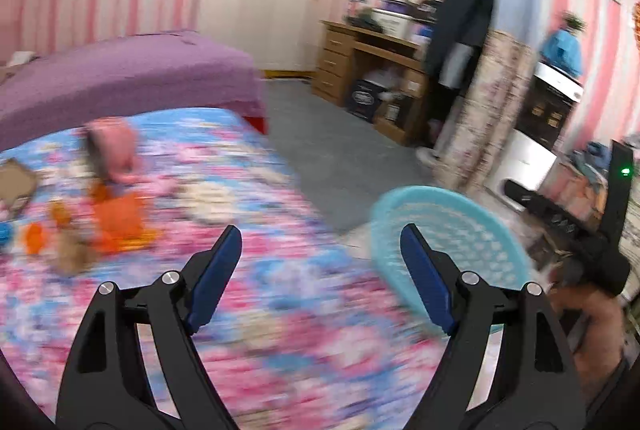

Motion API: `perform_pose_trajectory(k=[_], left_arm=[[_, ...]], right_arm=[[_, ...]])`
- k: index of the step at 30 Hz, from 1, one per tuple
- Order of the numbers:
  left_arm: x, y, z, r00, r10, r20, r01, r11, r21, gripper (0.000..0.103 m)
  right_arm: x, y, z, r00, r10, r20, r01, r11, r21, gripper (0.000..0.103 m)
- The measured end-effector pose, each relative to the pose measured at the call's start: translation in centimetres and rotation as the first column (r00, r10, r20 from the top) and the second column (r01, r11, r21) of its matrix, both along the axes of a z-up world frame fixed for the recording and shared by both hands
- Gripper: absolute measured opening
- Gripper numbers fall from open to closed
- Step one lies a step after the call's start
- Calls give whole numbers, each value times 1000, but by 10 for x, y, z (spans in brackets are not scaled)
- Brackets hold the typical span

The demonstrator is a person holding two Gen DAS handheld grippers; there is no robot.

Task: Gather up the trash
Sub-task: 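Carry both paper items to the blue basket and open both tools, then grasp the brown paper bag with the right tool while the left tool grasps the blue plastic bag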

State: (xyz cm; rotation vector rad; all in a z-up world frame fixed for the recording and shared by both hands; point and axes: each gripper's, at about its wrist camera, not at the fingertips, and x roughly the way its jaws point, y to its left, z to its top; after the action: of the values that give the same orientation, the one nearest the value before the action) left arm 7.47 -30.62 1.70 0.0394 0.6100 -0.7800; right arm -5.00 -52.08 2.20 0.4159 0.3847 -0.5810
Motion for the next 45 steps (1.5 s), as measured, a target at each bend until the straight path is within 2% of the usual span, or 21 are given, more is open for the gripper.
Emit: perform_pose_trajectory(k=[4, 6, 8, 10, 14, 17, 19, 22, 26, 30, 32, 33, 35, 37, 42, 45], left_arm=[[30, 90, 2, 988, 154, 24, -155, 988, 31, 79], [45, 134, 3, 971, 239, 27, -240, 970, 43, 79], [62, 188, 0, 941, 338, 27, -339, 939, 54, 79], [72, 224, -4, 917, 399, 28, -400, 914, 63, 79], [85, 282, -15, 863, 506, 9, -506, 862, 45, 79], [93, 314, -33, 839, 537, -83, -538, 843, 9, 79], [92, 324, -40, 838, 531, -123, -535, 845, 3, 79], [94, 325, -41, 844, 521, -127, -526, 850, -9, 79], [92, 325, -48, 853, 508, -122, -511, 860, 11, 79], [93, 329, -52, 857, 495, -141, -500, 866, 1, 79], [94, 330, -52, 857, 497, -136, -501, 865, 2, 79], [95, 331, -51, 856, 498, -137, -503, 864, 1, 79], [96, 333, -52, 855, 497, -148, -504, 864, -6, 79], [100, 334, -52, 851, 502, -154, -509, 861, -11, 79], [114, 326, -47, 860, 493, -132, -499, 867, -12, 79], [127, 313, -44, 869, 482, -109, -484, 875, 8, 79]], right_arm=[[32, 32, 6, 995, 99, -5, -99, 995, -15, 80], [50, 52, 10, 988, 153, -7, -153, 988, -30, 81], [69, 75, 12, 976, 220, -9, -220, 975, -35, 82], [90, 103, 13, 957, 290, -18, -291, 956, -41, 82], [127, 161, 11, 905, 424, -40, -425, 904, -39, 82], [159, 212, 5, 839, 538, -79, -541, 841, -23, 82], [175, 241, 0, 801, 589, -109, -594, 804, -27, 82], [197, 280, -9, 752, 640, -157, -652, 758, -34, 82], [228, 316, -24, 720, 646, -254, -675, 737, -40, 82], [250, 325, -34, 717, 632, -294, -665, 747, -16, 79], [260, 326, -42, 711, 625, -321, -659, 752, 4, 68], [264, 326, -47, 701, 625, -342, -660, 751, 19, 58], [267, 325, -52, 698, 613, -371, -655, 756, 16, 53], [264, 322, -49, 699, 626, -345, -660, 751, 25, 48], [244, 311, -23, 742, 636, -212, -648, 761, 15, 47], [237, 310, -15, 739, 651, -174, -661, 751, 5, 47]])
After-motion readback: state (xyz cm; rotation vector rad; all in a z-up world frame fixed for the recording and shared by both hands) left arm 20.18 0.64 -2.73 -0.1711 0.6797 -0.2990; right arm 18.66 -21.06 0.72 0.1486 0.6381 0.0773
